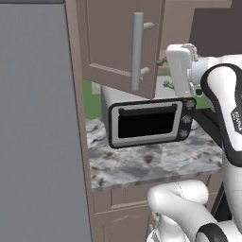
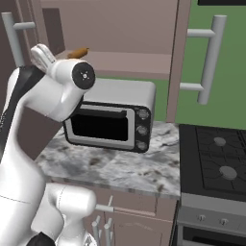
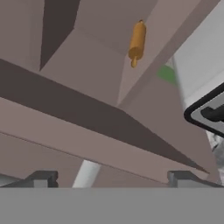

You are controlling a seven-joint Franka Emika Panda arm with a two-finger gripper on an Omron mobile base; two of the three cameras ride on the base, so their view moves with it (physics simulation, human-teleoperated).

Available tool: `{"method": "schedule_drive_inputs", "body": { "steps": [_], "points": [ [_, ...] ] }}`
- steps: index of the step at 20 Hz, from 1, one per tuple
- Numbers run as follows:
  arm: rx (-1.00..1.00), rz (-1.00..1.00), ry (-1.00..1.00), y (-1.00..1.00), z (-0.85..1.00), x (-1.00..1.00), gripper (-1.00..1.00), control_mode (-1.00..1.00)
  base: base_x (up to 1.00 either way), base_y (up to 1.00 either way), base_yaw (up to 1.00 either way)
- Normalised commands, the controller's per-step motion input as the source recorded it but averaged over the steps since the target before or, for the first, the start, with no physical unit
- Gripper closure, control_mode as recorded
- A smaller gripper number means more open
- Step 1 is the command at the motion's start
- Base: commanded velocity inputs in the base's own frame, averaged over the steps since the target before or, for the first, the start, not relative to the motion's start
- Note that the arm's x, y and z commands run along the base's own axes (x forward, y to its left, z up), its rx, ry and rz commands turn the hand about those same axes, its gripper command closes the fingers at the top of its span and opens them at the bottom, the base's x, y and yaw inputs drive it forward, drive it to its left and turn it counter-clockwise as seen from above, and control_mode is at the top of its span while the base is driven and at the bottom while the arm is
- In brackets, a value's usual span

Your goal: Open the cabinet, retrieve the rolling pin, and place it next to the meat on the cutting board to prepare for tenderizing.

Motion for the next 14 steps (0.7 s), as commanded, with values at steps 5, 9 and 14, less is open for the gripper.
{"method": "schedule_drive_inputs", "body": {
  "steps": [5,9,14],
  "points": [
    [0.0,0.02,0.09,0.53,0.0,0.0,-1.0,-1.0,0.0,0.0,0.0],
    [0.0,0.03,0.08,0.45,0.0,0.0,-1.0,-1.0,0.0,0.0,0.0],
    [0.06,0.08,0.02,0.05,-0.01,-0.04,-1.0,-1.0,0.0,0.0,0.0]
  ]
}}
